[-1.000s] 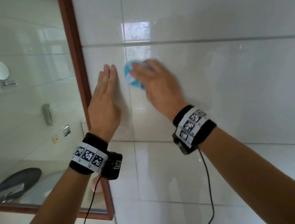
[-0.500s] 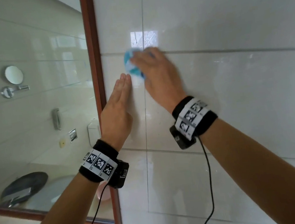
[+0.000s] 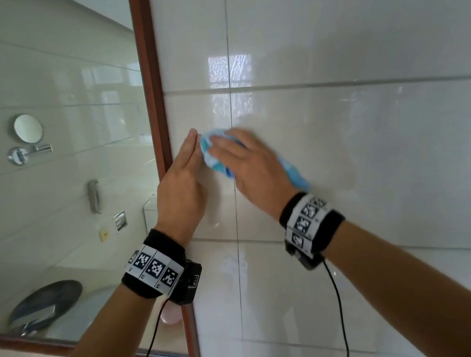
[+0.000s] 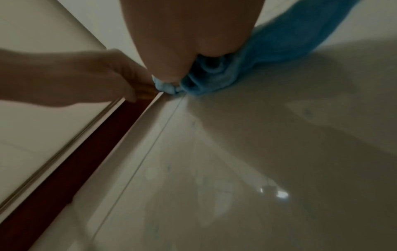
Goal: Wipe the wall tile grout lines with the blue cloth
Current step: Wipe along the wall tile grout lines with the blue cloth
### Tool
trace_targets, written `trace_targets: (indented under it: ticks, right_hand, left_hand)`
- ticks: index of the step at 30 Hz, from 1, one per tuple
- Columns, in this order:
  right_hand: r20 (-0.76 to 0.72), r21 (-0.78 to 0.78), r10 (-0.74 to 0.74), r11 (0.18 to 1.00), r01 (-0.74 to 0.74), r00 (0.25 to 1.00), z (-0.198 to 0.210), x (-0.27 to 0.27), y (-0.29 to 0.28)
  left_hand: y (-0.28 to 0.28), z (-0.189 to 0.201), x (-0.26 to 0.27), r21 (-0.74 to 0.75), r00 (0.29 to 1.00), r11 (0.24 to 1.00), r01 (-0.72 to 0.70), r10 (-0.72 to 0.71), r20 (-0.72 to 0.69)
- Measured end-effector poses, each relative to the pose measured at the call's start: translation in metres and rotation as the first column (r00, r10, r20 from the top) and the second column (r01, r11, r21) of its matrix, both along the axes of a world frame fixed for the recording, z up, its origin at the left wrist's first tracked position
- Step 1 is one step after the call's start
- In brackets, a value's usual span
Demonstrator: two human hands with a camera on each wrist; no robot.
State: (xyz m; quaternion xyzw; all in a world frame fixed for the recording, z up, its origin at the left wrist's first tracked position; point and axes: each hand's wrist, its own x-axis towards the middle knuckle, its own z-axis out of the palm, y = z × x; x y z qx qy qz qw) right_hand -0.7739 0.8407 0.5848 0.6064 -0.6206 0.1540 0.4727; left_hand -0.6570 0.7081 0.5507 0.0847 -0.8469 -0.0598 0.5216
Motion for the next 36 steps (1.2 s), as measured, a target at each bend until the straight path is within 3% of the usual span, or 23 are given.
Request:
trace_targets:
  ticks: [4,7,10,12,14,16,19,24,26,28,31,33,36]
  right_hand:
    - [-0.274,0.208,-0.061,0.970,0.122,0.960,-0.047,-0.009,0.020]
    - [-0.303,0.116,-0.034,0.991,0.072,0.953,-0.033,-0.013,0.030]
    - [-0.065,-0.198,0.027,0.979,-0.040,0.997,0.038,-0.016,0.034]
    - [0.092,-0.353,0.029,0.936,0.006,0.995,0.097,-0.018,0.045]
    - [0.129,-0.400,-0.013,0.914,0.064,0.992,0.129,-0.021,0.053]
    - [0.109,-0.408,-0.008,0.911,0.052,0.994,0.126,-0.023,0.052]
    - [0.083,-0.343,0.039,0.939,-0.008,0.996,0.063,-0.026,0.045]
    - [0.163,-0.043,0.020,0.999,-0.014,0.986,-0.121,-0.023,0.048]
    - [0.012,0.112,0.001,0.994,-0.003,1.000,-0.184,-0.022,0.056]
    - [-0.155,0.212,0.007,0.977,0.026,0.988,-0.209,-0.022,0.065]
    - [-0.261,0.138,0.063,0.990,-0.027,0.963,-0.182,-0.030,0.070]
    - [-0.234,-0.046,0.043,0.997,-0.055,0.971,-0.137,-0.036,0.070]
    - [-0.086,-0.380,-0.034,0.925,-0.001,0.996,-0.051,-0.046,0.077]
  left_hand:
    - [0.000,-0.004,0.005,-0.013,1.000,1.000,-0.018,0.018,0.011]
    - [0.003,-0.008,0.002,-0.003,0.999,0.999,-0.044,0.043,-0.005]
    - [0.010,-0.013,-0.005,0.018,0.998,0.998,-0.061,0.062,-0.018]
    - [0.014,-0.016,-0.008,0.031,0.996,0.996,-0.088,0.089,-0.019]
    - [0.019,-0.017,-0.010,0.049,0.994,0.993,-0.104,0.104,-0.013]
    - [0.022,-0.018,-0.011,0.061,0.994,0.993,-0.103,0.104,-0.012]
    - [0.025,-0.024,-0.011,0.070,0.994,0.992,-0.109,0.111,-0.014]
    - [0.032,-0.041,-0.007,0.107,0.997,0.991,-0.078,0.075,0.028]
    - [0.035,-0.047,-0.005,0.107,0.996,0.991,-0.077,0.071,0.055]
    - [0.035,-0.051,-0.003,0.090,0.994,0.993,-0.080,0.073,0.083]
    - [0.036,-0.054,0.000,0.089,0.990,0.992,-0.092,0.082,0.113]
    - [0.037,-0.056,0.001,0.094,0.989,0.991,-0.095,0.083,0.119]
    - [0.039,-0.060,0.002,0.096,0.988,0.990,-0.107,0.095,0.123]
